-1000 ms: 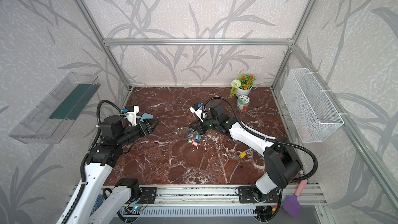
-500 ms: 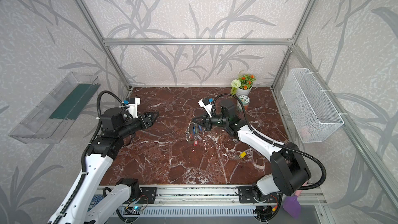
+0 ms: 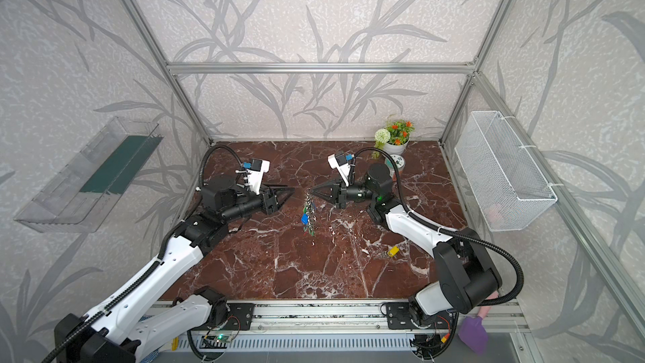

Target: Put the keys on the keyring

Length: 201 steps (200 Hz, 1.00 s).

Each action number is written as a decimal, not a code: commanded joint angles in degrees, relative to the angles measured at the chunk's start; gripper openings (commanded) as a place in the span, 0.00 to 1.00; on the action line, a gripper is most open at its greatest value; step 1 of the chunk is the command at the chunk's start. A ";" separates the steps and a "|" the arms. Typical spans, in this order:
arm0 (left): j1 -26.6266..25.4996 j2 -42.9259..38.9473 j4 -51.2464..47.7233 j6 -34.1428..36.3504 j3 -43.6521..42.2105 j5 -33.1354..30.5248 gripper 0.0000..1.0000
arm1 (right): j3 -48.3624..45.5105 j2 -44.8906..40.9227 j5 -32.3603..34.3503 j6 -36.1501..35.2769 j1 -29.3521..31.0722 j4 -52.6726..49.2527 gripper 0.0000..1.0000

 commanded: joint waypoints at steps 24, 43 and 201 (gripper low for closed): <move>-3.58 -1.24 17.56 0.65 -6.16 1.17 0.45 | -0.01 1.80 -3.68 8.95 -0.33 12.38 0.00; -4.48 -0.57 19.14 0.81 -6.67 2.49 0.45 | 0.15 2.06 -3.95 9.83 -0.32 12.90 0.00; -6.61 0.90 23.17 1.45 -7.63 5.50 0.19 | 0.16 2.68 -4.65 9.79 0.10 12.04 0.00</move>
